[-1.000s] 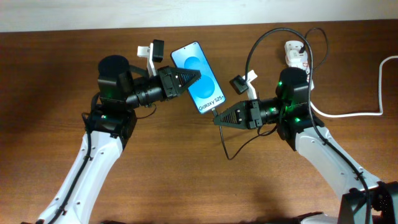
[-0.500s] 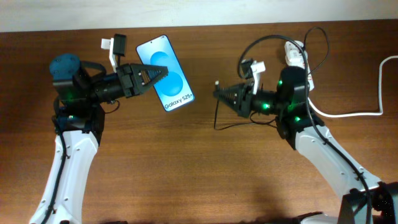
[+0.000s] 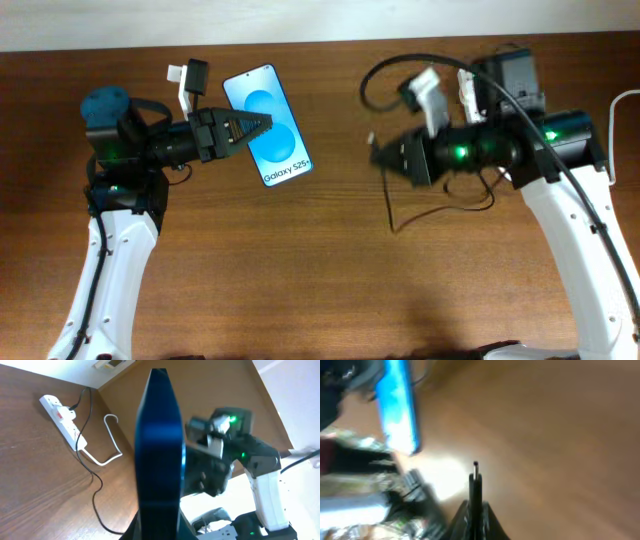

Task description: Plug charger to phone and switch on socket

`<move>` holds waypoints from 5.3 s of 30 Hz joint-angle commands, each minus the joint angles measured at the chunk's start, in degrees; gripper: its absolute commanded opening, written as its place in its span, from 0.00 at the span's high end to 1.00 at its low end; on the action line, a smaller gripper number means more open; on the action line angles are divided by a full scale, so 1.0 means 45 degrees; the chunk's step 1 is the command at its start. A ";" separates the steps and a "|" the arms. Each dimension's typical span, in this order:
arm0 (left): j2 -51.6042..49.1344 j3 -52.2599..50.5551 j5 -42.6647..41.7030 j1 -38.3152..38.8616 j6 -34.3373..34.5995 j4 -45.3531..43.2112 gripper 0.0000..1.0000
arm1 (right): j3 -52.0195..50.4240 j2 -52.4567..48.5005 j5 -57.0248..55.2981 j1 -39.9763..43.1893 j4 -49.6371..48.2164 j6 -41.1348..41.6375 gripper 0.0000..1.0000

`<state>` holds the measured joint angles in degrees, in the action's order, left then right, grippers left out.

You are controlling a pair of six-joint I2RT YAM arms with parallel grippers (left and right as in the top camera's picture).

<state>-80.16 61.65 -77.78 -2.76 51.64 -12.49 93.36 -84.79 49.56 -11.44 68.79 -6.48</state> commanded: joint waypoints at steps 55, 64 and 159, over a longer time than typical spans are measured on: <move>0.0170 0.0189 0.1870 0.0913 -0.0209 0.0695 1.00 | -0.6271 -0.1457 0.8558 -0.1802 -1.2502 0.5367 0.96; 0.0170 0.0185 0.1914 0.0913 -0.0209 0.0695 1.00 | -0.6271 -0.1457 0.8267 -0.1802 -1.2298 0.5372 0.96; 0.0170 0.0189 0.1617 -0.0228 0.0379 0.0884 1.00 | -0.6271 -0.1554 0.6193 -0.2701 -1.4974 0.9486 0.96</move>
<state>-80.16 62.00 -69.14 -3.68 52.51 -7.97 64.73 -91.90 79.20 -22.13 1.32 37.08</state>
